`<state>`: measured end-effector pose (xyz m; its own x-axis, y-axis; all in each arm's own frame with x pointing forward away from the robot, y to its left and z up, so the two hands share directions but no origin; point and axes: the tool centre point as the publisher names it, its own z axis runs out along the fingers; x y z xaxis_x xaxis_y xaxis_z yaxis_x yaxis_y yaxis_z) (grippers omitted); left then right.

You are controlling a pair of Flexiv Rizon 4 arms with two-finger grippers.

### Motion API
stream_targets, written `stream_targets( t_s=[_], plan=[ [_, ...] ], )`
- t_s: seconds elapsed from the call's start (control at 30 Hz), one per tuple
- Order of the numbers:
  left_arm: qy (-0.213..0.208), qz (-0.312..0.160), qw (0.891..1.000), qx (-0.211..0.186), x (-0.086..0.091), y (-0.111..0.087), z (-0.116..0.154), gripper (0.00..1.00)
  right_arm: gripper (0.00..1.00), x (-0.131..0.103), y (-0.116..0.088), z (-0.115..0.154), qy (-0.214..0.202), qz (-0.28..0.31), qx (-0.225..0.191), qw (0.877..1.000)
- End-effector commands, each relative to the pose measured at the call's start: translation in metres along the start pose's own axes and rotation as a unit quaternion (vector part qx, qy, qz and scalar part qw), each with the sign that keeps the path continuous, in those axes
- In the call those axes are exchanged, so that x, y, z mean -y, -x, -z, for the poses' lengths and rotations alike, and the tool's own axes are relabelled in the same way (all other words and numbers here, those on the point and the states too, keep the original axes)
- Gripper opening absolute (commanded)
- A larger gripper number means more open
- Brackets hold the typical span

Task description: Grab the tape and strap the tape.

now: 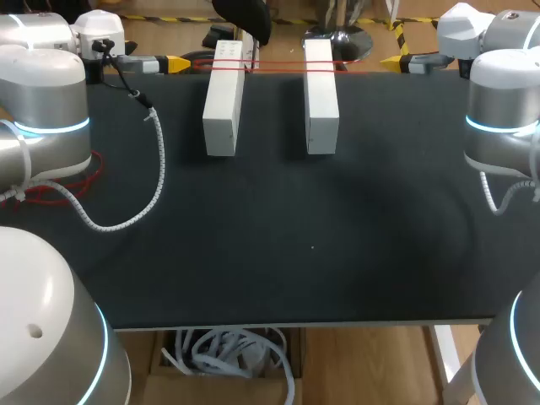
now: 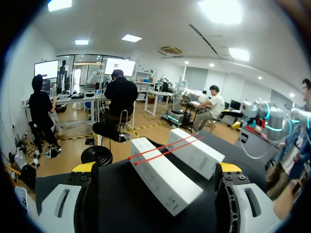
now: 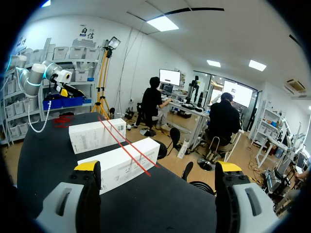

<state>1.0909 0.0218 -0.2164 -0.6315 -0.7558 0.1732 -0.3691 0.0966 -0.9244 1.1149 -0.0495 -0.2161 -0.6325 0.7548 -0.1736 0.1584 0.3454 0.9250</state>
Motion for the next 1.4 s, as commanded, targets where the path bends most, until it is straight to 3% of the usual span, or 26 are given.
stream_targets(
  t_s=[0.03, 0.4, 0.6, 0.8, 1.07, 1.2, 1.27, 1.33, 1.4],
  plan=[
    [-0.003, 0.000, 1.000, 0.000, -0.002, 0.000, -0.001, 1.00, 1.00, 0.000, 0.000, 0.000, 0.001, 0.000, 0.000, 1.000],
    [-0.007, -0.010, 1.000, -0.006, -0.002, -0.002, 0.000, 1.00, 1.00, 0.000, 0.000, 0.000, 0.001, 0.000, 0.000, 1.000],
    [0.004, -0.080, 0.995, -0.067, -0.005, -0.007, -0.004, 1.00, 1.00, 0.000, 0.000, 0.000, 0.001, 0.000, 0.000, 1.000],
    [0.004, -0.143, 0.975, -0.170, -0.009, -0.010, -0.014, 1.00, 1.00, 0.000, 0.000, 0.000, 0.001, 0.000, 0.000, 1.000],
    [-0.039, -0.186, 0.939, -0.287, -0.010, -0.012, -0.047, 1.00, 1.00, 0.000, 0.000, 0.000, 0.001, 0.000, 0.000, 1.000],
    [-0.055, -0.191, 0.929, -0.312, -0.011, -0.008, -0.060, 1.00, 1.00, 0.000, 0.000, 0.000, 0.001, 0.000, 0.000, 1.000],
    [-0.058, -0.193, 0.925, -0.321, -0.012, -0.005, -0.066, 0.89, 1.00, 0.000, 0.000, 0.000, 0.001, 0.000, 0.000, 1.000],
    [-0.065, -0.192, 0.922, -0.330, -0.013, -0.002, -0.071, 0.96, 1.00, 0.000, 0.000, 0.000, 0.001, 0.000, 0.000, 1.000],
    [-0.059, -0.194, 0.919, -0.338, -0.013, 0.000, -0.077, 0.89, 1.00, 0.000, 0.000, 0.000, 0.001, 0.000, 0.000, 1.000]
  ],
)
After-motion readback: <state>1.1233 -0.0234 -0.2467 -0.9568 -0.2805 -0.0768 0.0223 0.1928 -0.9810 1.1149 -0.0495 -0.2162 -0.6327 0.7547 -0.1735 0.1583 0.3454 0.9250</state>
